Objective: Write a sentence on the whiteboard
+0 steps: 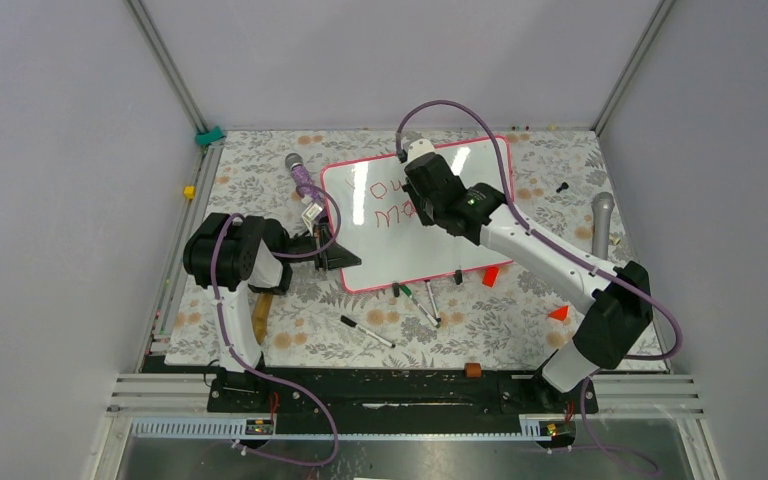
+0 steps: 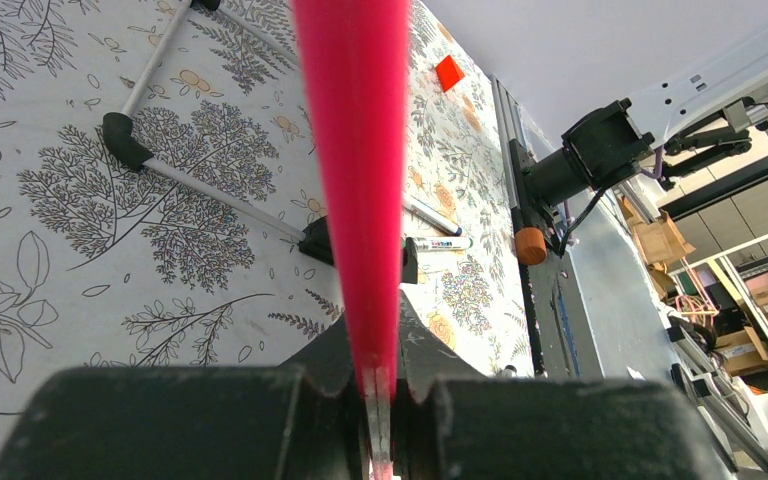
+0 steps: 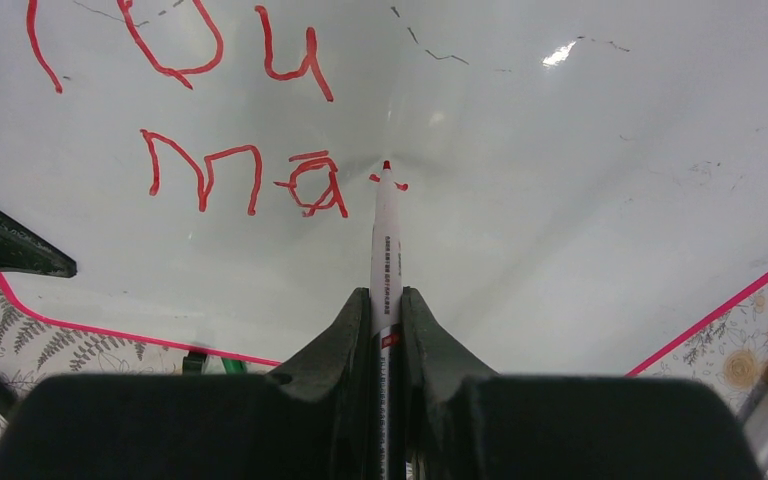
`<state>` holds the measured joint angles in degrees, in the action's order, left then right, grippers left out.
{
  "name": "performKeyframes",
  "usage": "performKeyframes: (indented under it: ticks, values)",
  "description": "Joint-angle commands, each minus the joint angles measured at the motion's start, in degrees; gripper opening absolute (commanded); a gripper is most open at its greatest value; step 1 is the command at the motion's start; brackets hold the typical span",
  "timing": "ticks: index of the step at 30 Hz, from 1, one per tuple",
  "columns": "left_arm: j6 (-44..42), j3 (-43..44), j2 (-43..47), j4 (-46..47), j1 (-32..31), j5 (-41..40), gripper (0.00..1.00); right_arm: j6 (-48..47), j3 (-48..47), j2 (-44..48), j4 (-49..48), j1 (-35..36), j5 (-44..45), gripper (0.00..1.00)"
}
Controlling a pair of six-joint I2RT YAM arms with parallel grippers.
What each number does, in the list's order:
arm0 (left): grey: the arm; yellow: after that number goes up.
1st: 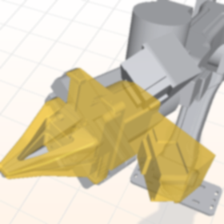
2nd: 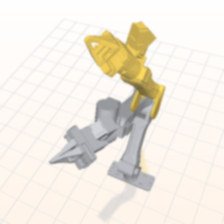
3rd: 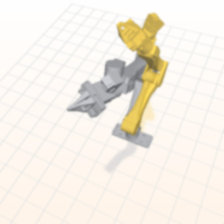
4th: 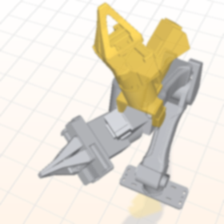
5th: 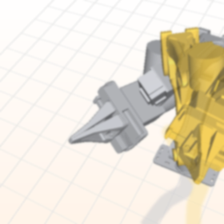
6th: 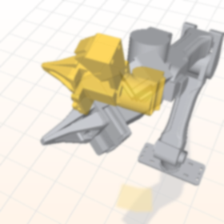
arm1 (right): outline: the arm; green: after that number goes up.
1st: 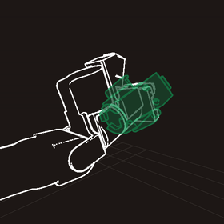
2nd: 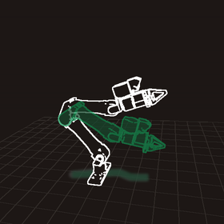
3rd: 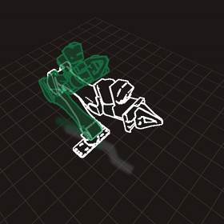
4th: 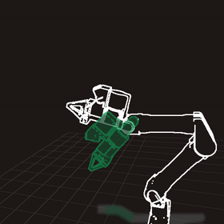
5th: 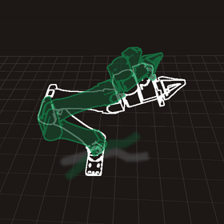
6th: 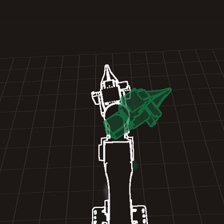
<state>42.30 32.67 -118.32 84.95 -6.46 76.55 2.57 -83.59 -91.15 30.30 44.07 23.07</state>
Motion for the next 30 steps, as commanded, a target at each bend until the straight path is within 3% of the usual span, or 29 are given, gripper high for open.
performKeyframes:
  ticks: [1, 30]
  values:
    - [-3.1, 0.4, -2.6, -0.7, -1.0, 1.0, 0.00, -0.5, -3.5, -1.2, 0.3, -0.5, 2.2, 0.00]
    - [-3.1, 0.3, -2.5, -0.8, -1.0, 1.3, 0.00, -0.5, -3.9, -2.8, 3.0, -1.1, 1.1, 0.00]
